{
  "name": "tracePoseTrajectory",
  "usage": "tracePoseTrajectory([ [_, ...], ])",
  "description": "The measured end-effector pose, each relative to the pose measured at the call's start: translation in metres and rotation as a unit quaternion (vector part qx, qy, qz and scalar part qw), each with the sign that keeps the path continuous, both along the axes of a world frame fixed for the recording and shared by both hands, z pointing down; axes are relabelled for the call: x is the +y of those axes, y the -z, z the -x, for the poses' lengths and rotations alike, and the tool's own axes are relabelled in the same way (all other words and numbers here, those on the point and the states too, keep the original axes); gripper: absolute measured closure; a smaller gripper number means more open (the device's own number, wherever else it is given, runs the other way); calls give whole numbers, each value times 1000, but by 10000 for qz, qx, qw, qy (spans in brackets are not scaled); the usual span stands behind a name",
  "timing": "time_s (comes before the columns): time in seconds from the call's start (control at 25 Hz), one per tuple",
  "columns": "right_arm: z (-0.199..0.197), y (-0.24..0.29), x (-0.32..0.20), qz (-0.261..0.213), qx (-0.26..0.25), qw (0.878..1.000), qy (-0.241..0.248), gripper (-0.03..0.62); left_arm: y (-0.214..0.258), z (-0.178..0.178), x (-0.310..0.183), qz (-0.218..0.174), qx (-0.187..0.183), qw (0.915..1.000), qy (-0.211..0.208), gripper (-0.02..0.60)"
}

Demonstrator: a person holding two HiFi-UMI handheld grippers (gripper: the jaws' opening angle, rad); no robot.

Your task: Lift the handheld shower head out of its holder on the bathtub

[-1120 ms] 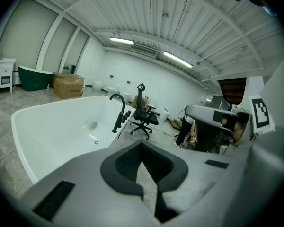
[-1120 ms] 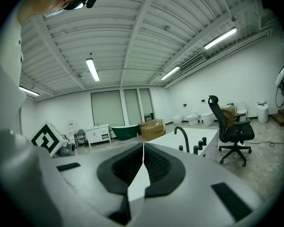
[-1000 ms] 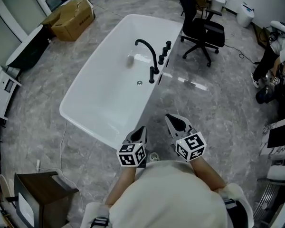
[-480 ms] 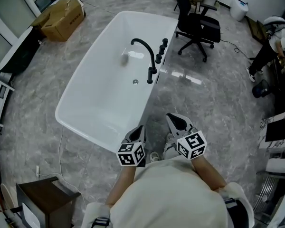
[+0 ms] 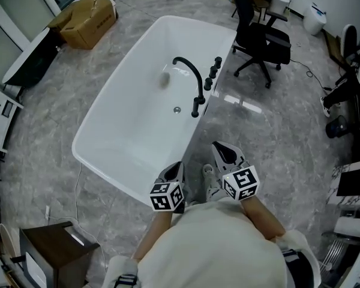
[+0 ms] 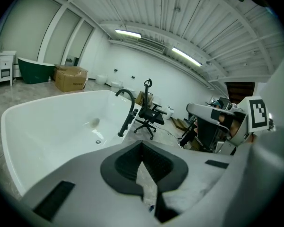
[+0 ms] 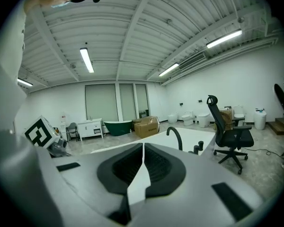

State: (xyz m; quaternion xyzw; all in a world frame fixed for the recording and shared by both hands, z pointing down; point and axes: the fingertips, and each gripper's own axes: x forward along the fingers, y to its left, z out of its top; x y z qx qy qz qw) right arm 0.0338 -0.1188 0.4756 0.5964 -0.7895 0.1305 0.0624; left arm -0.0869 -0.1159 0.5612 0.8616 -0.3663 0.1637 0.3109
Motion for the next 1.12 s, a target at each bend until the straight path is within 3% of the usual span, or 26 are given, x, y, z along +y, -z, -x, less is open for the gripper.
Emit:
tracePoseTrajectory([
  [0.28,-31,-6,-61,132,156,9993,324,572,9,-32,-57,-122,-80,9998,161,561],
  [0.64,-66,-36,-118,331,224,9960,795,572,0,-68,-95,7,-139,9984,553,561],
  [1.12,-68,-108,-176,858,114,9861,1421,561,-25,-80,-126,324,-284,9935,1055,561],
])
